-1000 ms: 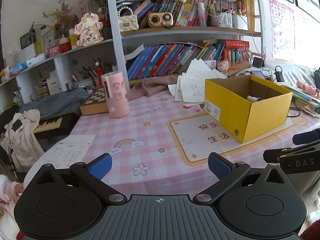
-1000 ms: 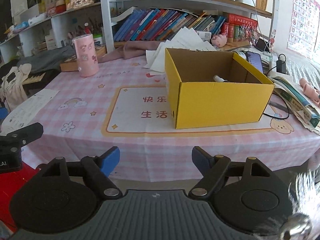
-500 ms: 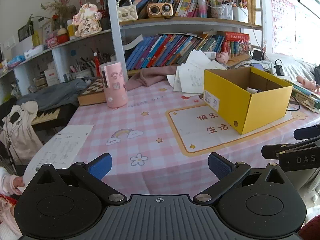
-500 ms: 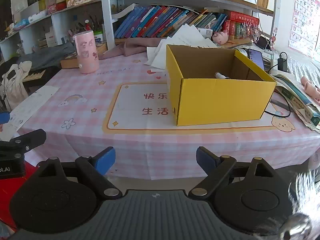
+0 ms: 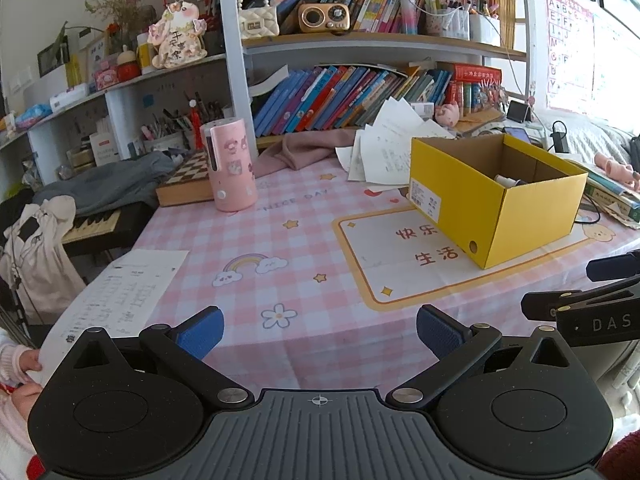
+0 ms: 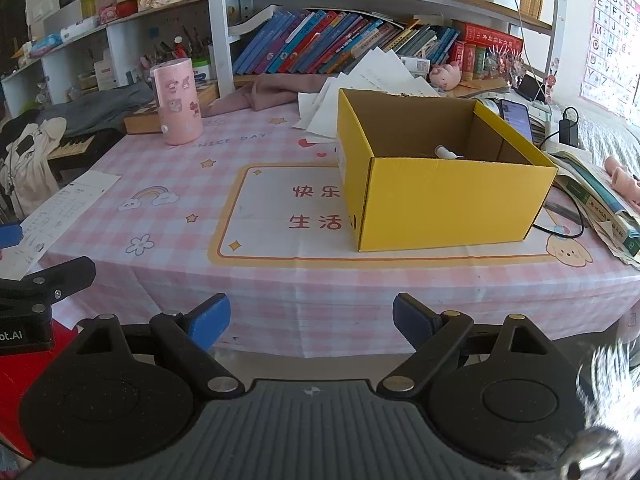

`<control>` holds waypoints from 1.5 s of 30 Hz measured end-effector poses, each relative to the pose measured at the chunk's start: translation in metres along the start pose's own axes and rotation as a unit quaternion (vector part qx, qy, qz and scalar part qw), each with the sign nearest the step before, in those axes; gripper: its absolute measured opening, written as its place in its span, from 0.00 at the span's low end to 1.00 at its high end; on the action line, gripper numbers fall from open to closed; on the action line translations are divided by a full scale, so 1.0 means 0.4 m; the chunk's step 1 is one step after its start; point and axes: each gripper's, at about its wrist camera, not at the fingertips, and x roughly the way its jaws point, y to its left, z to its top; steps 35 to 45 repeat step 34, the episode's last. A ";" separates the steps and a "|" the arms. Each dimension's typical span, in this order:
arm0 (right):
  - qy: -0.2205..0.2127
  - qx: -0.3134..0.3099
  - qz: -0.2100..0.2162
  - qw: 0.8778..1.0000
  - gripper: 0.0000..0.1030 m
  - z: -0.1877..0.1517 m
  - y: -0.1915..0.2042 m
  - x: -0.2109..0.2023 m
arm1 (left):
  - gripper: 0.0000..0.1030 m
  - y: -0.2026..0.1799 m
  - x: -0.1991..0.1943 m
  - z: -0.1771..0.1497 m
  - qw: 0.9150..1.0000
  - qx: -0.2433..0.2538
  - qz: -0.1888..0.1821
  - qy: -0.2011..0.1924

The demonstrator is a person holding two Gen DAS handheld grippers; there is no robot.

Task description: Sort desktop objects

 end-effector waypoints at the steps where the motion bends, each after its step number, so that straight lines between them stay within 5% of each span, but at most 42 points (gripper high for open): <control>1: 0.000 0.000 0.000 1.000 0.86 0.000 0.000 0.000 | 1.00 0.000 0.000 0.000 1.000 0.000 0.000 -0.001; 45: 0.018 -0.050 -0.003 0.999 0.86 0.014 0.047 0.009 | 1.00 0.028 0.002 0.004 0.999 -0.024 -0.027 -0.012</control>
